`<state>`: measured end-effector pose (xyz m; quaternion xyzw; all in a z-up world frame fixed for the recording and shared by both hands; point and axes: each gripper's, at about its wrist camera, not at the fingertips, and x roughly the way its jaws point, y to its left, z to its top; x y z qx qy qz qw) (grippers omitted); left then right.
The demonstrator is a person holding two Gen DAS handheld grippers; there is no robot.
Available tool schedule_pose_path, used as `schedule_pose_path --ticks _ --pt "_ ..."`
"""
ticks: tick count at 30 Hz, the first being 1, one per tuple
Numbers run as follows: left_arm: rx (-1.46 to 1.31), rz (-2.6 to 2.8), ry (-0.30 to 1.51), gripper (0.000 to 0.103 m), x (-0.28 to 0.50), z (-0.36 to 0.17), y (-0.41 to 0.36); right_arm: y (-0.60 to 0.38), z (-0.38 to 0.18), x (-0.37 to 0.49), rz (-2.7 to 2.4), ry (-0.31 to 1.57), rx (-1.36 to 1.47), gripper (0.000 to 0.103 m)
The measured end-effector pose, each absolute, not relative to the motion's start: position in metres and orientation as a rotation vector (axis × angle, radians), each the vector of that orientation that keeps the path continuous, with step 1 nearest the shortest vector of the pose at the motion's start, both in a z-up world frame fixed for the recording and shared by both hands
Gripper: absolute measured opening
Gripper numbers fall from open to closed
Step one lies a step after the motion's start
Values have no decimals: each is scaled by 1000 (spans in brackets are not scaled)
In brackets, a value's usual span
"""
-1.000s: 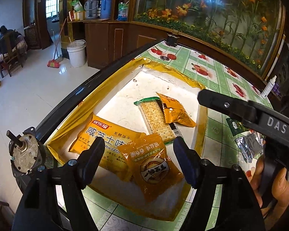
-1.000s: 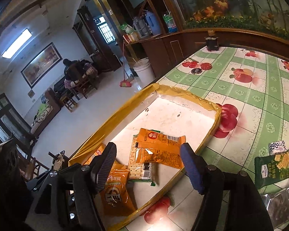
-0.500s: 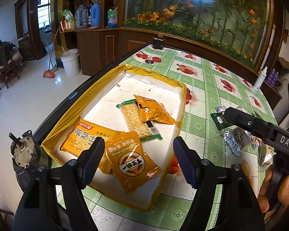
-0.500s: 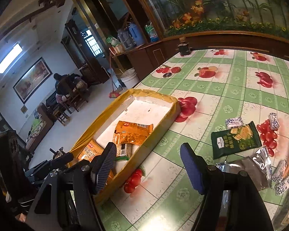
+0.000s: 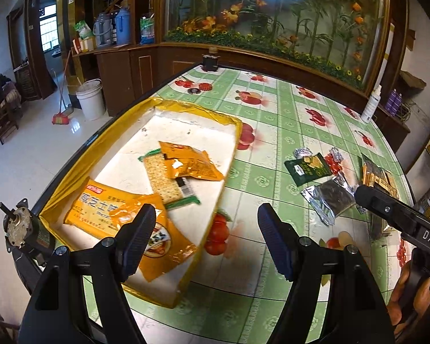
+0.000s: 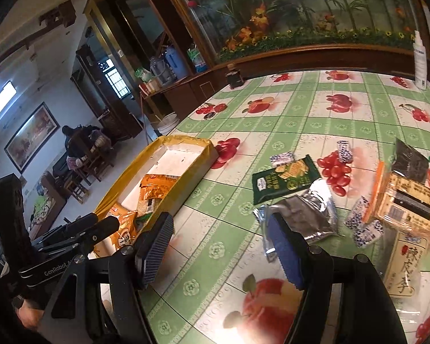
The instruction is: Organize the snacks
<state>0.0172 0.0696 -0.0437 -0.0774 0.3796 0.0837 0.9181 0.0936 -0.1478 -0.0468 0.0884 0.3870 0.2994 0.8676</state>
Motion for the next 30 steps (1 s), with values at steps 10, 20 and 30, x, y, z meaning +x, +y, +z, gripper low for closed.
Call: schedule_pose_path --ticks 10,20,30 --pt "-118 93 805 73 30 -49 28 -229 -52 75 465 797 197 74" --pt "-33 -39 829 77 49 -55 -26 -279 -73 67 366 831 259 74" --pt "114 -225 895 79 80 -72 -67 -291 -81 65 305 837 245 74"
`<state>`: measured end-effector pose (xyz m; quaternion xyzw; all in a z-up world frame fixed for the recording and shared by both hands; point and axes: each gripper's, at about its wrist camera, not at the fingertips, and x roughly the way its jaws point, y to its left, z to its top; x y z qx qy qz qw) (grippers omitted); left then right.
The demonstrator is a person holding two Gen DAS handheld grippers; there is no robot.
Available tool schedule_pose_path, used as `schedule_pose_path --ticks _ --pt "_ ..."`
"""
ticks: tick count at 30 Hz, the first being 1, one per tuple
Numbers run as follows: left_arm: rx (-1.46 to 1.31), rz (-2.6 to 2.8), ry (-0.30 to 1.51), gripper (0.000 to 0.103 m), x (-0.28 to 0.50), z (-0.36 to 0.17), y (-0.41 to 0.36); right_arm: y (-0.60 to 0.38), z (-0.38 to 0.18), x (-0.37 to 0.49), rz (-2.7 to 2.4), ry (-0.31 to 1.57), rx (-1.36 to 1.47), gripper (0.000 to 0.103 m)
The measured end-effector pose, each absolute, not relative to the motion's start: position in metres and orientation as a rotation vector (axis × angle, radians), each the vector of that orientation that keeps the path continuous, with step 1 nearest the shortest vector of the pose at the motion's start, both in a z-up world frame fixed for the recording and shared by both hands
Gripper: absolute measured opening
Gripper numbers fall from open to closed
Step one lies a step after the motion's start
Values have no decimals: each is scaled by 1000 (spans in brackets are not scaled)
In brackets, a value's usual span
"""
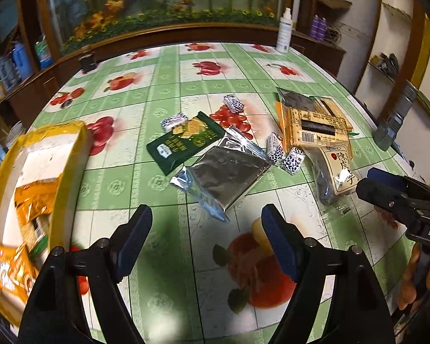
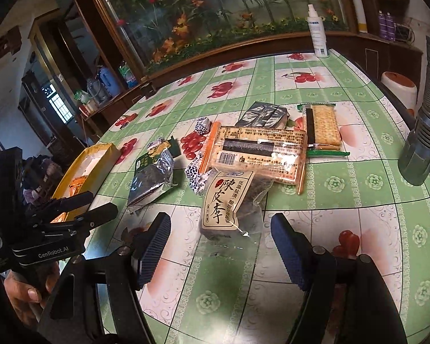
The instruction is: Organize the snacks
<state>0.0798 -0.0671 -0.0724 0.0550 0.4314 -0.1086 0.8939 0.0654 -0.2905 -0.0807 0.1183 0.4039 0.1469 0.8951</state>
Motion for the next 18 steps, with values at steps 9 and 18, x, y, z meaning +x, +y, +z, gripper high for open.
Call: schedule_pose_path --ticks 9,18 --pt "168 -315 937 78 116 -80 -75 -273 -90 81 260 871 187 76" --pt "259 -374 983 78 141 -99 -94 -271 -98 94 250 903 193 77"
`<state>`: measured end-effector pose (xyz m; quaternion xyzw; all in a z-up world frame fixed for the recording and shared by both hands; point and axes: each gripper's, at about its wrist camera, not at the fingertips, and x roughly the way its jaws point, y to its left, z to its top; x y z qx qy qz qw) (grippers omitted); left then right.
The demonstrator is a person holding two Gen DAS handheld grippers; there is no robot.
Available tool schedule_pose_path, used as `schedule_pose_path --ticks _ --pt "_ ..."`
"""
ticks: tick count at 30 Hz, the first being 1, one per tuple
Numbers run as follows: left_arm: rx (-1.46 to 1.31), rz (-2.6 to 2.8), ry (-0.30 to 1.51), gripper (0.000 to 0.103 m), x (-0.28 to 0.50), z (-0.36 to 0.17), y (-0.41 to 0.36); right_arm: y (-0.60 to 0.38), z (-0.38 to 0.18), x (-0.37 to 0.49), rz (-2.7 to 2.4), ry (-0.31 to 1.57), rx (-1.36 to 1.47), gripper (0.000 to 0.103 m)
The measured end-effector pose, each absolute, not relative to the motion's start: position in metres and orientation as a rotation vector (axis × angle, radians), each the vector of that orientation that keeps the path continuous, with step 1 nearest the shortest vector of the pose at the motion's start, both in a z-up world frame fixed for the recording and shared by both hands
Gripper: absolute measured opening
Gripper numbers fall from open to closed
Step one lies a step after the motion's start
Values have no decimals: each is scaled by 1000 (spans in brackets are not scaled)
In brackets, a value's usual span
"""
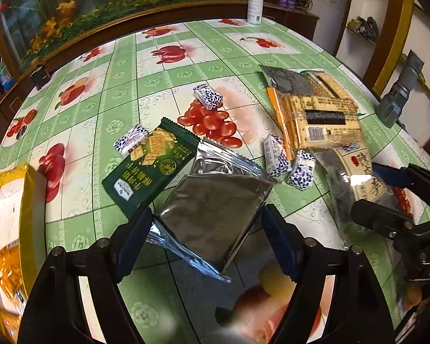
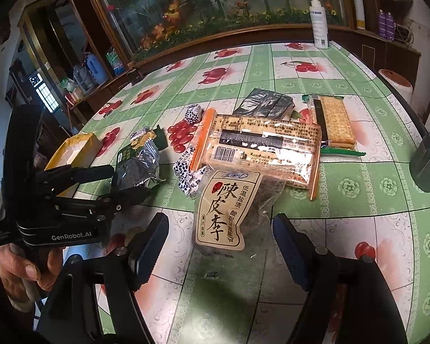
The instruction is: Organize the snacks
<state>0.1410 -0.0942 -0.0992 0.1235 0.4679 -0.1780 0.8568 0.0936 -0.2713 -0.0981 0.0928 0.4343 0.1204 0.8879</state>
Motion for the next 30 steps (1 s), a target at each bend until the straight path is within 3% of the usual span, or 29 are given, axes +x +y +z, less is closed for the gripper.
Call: schedule_pose_path --ticks 6,10,13,15,17,22,30 --pt "285 -374 992 79 155 -100 -93 -273 -102 98 251 915 199 77" --pt "319 -369 994 91 163 -108 -96 -272 -107 101 253 924 202 77" --pt "300 -368 973 91 163 -109 -97 -270 -107 102 246 916 181 77" --pt "285 -369 963 84 159 -108 -98 -267 -107 103 243 916 157 76" --pt "267 -378 965 72 155 -108 -98 -265 -108 102 226 917 125 64" --pt "261 -364 950 62 137 -105 -99 -267 -107 99 228 909 118 57" --pt "139 -347 953 59 109 -93 -81 -277 -98 84 240 888 166 49"
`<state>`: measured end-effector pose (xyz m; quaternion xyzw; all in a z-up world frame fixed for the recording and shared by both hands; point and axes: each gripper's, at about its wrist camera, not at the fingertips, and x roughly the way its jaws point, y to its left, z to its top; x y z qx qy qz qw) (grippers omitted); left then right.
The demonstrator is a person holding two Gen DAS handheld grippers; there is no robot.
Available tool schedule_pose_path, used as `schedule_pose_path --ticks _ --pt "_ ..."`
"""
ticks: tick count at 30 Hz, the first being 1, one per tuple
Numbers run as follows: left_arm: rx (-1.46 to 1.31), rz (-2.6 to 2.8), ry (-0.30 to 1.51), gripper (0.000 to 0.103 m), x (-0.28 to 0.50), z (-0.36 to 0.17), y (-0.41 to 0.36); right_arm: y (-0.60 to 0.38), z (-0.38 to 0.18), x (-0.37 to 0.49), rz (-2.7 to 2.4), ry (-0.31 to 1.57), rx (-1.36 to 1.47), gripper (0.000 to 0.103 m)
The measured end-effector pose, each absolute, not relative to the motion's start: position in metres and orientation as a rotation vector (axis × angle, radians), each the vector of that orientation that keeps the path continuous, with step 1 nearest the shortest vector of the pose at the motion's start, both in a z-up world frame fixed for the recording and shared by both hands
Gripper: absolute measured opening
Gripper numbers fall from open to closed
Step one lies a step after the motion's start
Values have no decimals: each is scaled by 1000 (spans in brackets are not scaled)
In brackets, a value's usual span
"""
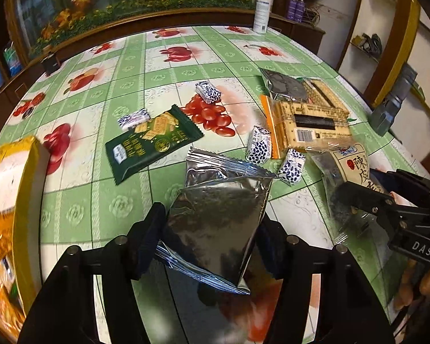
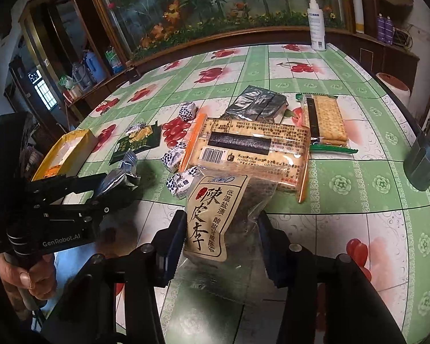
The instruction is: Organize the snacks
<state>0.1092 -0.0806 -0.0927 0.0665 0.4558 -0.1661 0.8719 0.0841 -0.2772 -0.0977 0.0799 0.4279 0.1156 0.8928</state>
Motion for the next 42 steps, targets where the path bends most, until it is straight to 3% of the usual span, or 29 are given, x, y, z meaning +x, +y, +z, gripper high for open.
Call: schedule_pose_path --ticks 5,9,11,15,18,20,23,42 --pt "67 -324 927 59 90 -79 -66 -279 -90 71 257 868 176 40" --pt "45 -315 911 59 78 -72 -59 -275 -93 63 273 879 172 40" --pt "37 -312 910 59 74 -70 -56 -274 -94 61 290 881 190 42" --pt "26 -295 910 59 68 -69 -51 -263 -101 63 266 915 135 57" --pt "14 -281 902 59 61 -66 -44 -255 -106 63 257 914 97 53" --pt "11 -265 891 59 57 -63 -40 -255 -105 61 260 909 103 43" --pt "14 -219 866 59 51 -57 -32 -256 -97 57 281 881 133 36" --pt "-36 15 784 59 33 -35 43 -174 -37 54 518 754 123 35"
